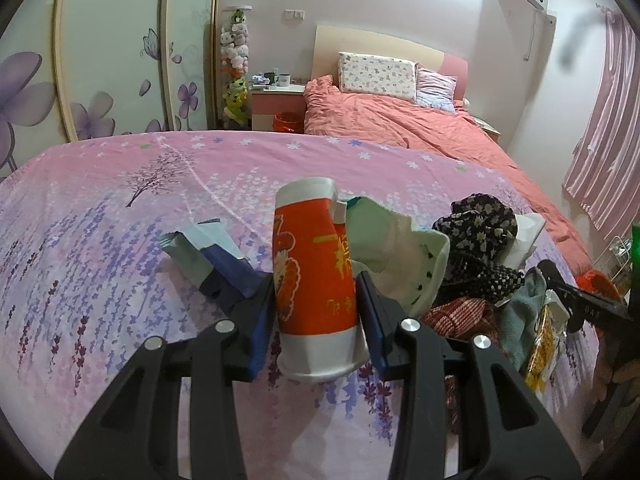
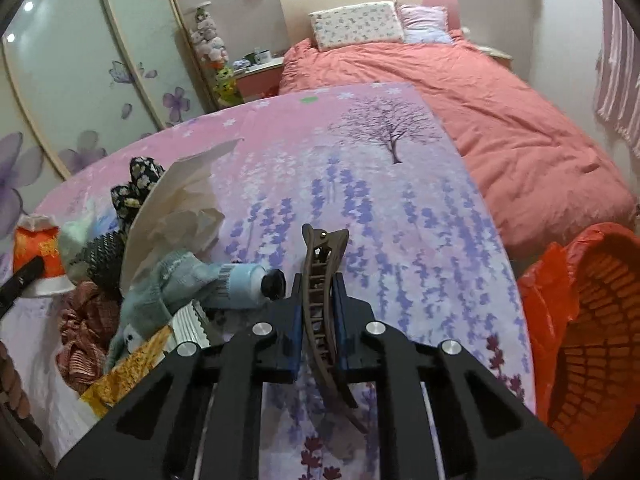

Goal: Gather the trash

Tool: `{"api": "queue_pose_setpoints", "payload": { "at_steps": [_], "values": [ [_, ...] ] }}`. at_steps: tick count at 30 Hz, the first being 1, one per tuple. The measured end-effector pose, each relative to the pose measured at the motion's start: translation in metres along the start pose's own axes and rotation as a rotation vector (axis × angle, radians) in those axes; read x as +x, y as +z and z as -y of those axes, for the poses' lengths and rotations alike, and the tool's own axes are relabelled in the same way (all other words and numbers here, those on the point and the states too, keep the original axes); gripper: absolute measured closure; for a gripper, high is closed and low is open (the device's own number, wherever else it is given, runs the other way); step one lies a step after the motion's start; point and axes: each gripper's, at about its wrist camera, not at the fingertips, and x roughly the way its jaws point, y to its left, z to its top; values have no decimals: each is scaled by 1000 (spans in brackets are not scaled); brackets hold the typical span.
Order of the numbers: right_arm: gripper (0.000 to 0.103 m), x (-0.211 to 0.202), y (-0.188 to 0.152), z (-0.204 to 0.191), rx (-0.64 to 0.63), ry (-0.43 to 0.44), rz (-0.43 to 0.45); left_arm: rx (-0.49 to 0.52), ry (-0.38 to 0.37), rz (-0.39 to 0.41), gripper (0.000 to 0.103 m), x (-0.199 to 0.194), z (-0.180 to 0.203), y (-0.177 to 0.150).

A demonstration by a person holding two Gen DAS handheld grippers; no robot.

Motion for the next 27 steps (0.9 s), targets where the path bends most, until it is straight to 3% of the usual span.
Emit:
{"api": "queue_pose_setpoints", "payload": {
  "at_steps": [9, 14, 20, 27],
  "values": [
    [89, -5, -4, 7, 46, 6, 0, -9, 3, -15, 63, 10, -1, 7],
    [90, -17, -7, 5, 51, 7, 17, -10, -6, -10, 69, 11, -2, 9],
    [90, -60, -3, 10, 91, 28, 100, 0, -11, 41, 69, -17, 1, 16],
    [90, -121, 2, 15, 102, 22, 219, 53, -61, 99, 68, -67, 42, 25]
  ]
}}
